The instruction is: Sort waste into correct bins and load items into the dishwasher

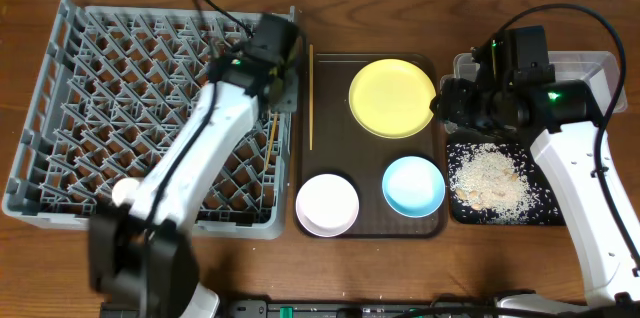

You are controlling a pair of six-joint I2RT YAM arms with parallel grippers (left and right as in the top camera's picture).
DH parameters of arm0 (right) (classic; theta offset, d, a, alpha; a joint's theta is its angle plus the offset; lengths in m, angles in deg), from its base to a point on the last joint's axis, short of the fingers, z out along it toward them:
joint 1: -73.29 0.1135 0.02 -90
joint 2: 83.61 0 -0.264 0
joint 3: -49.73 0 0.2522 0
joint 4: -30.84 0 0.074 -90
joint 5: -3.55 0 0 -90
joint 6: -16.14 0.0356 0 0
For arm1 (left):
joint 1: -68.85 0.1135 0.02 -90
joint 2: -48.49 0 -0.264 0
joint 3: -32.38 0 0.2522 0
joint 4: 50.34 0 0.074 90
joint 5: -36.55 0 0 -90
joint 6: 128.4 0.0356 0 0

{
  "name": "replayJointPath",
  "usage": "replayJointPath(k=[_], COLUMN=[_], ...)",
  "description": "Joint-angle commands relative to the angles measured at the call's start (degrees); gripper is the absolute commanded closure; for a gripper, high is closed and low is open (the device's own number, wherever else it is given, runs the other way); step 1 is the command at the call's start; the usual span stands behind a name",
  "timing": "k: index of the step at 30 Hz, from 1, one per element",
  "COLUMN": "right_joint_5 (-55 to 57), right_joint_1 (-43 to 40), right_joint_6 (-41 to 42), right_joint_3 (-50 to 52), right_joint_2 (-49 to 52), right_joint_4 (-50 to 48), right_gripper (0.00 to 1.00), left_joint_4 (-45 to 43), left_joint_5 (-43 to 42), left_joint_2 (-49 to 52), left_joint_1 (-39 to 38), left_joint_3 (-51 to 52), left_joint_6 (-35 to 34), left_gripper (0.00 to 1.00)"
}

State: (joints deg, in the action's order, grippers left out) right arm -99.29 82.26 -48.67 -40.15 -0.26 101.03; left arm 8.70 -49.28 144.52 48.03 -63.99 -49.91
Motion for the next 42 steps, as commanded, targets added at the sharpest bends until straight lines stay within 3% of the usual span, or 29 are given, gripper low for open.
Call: replayJointPath(k=[1,6,14,25,31,37,42], right_joint_5=[0.59,0.59,0.57,0.59,0.59,0.59,0.59], right_joint_1=[0.48,0.48,0.48,0.48,0.48,0.48,0.48], right_joint_6=[-0.61,-0.61,-0.59,-0.59,-0.59,-0.59,-0.61], right_joint_3=[-0.15,-0.15,-0.15,-0.15,-0.15,-0.15,-0.15], right_joint_2=[0.26,0.26,0.26,0.26,0.26,0.26,0.26], right_joint_4=[0.20,0.20,0.26,0.17,0.17,0.15,0.15], right_gripper=[0.38,0.38,0.38,0.38,0.38,0.38,0.38], left_joint_4=[-1.75,-5.84,-13.29,-19.12,-19.89,-19.43,-19.43], left_joint_5=[-4.96,-4.57,5.29,10.43,8.87,6.32,1.51], left_joint_2=[-4.37,-0.76,14.14,25.40,29.18,29.99,29.97], left_joint_1=[-2.49,-6.71,-7.72,-7.72,-7.78,-7.82,-7.82], left_joint_3=[-2.64,-2.32,-2.32,-2.32,-2.32,-2.32,-2.32], left_joint_6=[0.52,0.59,0.74,1.62,1.60,1.57,1.57], left_gripper=[0.60,0.51,0.51,0.53,0.53,0.77,0.89])
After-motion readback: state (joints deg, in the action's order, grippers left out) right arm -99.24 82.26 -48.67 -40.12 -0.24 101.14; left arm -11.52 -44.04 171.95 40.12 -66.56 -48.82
